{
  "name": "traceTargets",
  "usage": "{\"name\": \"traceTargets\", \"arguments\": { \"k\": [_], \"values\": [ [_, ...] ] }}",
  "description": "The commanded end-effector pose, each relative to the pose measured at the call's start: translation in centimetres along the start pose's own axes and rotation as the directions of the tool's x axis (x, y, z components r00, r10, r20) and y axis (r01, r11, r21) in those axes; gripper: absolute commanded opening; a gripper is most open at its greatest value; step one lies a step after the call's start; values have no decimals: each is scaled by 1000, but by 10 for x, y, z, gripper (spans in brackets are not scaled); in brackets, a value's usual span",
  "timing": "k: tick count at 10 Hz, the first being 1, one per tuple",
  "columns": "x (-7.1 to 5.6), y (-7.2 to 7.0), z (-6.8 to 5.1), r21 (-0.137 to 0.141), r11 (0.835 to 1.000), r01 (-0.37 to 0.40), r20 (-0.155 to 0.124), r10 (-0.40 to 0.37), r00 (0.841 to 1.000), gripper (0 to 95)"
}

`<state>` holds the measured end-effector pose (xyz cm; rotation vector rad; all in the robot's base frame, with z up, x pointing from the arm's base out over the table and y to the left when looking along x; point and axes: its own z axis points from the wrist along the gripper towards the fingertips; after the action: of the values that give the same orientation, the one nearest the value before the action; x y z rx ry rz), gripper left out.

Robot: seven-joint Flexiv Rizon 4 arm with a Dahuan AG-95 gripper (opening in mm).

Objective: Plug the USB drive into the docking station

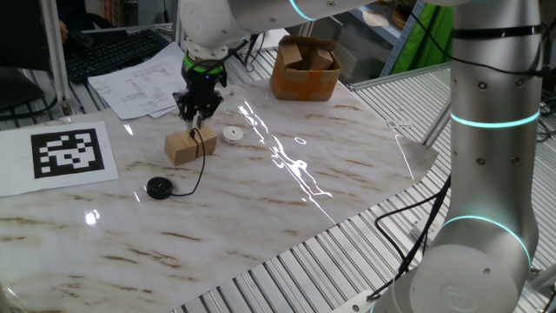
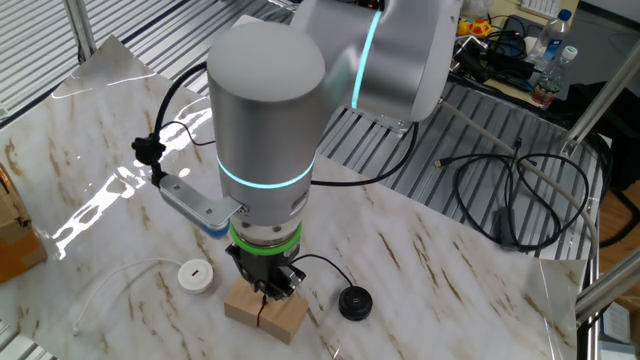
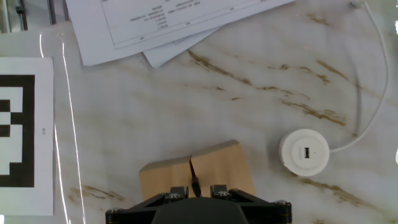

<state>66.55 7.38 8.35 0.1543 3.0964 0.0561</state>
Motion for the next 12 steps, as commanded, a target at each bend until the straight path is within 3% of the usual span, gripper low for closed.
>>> {"name": "traceTargets", "arguments": {
  "k": [1,12],
  "values": [
    [1,-1,1,2,1000,5,-1,-5,1000,190],
    [3,2,14,11,999,46,-1,-46,999,190]
  ]
}}
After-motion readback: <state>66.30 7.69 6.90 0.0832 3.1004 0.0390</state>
